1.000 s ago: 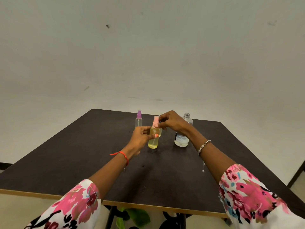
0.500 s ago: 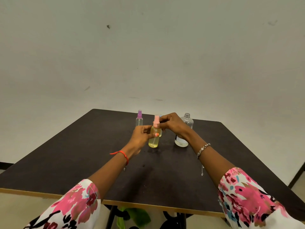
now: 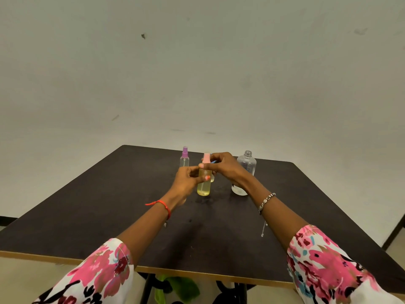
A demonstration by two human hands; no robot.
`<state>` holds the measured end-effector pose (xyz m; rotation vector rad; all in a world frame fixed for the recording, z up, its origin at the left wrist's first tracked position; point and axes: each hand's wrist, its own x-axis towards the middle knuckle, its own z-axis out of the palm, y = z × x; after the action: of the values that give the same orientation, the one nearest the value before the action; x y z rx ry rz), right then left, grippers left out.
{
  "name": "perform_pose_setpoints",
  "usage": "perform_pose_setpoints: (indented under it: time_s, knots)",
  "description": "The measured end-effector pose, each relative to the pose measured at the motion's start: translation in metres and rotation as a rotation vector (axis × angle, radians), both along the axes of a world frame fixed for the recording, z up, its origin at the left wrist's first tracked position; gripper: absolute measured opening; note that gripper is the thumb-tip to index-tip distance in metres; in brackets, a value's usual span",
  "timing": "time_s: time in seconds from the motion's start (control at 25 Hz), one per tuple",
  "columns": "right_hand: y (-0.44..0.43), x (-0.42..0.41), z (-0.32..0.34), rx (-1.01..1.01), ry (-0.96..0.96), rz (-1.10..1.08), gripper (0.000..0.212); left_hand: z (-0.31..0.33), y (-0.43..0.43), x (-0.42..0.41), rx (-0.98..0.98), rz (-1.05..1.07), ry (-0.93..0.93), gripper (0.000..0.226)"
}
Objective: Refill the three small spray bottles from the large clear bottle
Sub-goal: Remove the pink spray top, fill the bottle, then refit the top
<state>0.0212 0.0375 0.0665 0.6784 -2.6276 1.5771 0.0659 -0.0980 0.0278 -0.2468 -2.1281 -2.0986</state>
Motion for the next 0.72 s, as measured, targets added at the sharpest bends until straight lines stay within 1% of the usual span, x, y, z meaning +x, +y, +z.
perform_pose_setpoints:
  time_s: [0.12,0.28,0.44,0.52,0.64,0.72]
  knots:
    - [0.003,-0.001,-0.001,-0.043,0.008,0.039,0.025,0.003,-0.003,0.002,-0.018,-0.012,0.005,0.034]
    - [0.0,0.0,-0.004,-0.082,0.032,-0.036,0.022,0.002,-0.004,0.0,-0.025,0.007,0.008,0.035]
    - [-0.007,0.007,-0.004,-0.147,0.057,-0.161,0.02,0.0,0.002,0.0,-0.004,0.04,-0.001,0.033]
    - [-0.011,0.008,-0.007,-0.187,0.07,-0.22,0.024,0.0,0.004,-0.001,-0.009,0.057,0.008,0.032]
    - [-0.015,0.007,-0.01,-0.163,0.093,-0.276,0.03,-0.002,0.005,-0.002,-0.012,0.072,0.015,0.031]
    - [-0.014,0.008,-0.009,-0.113,0.087,-0.265,0.034,-0.004,0.003,-0.002,-0.019,0.069,0.007,0.032]
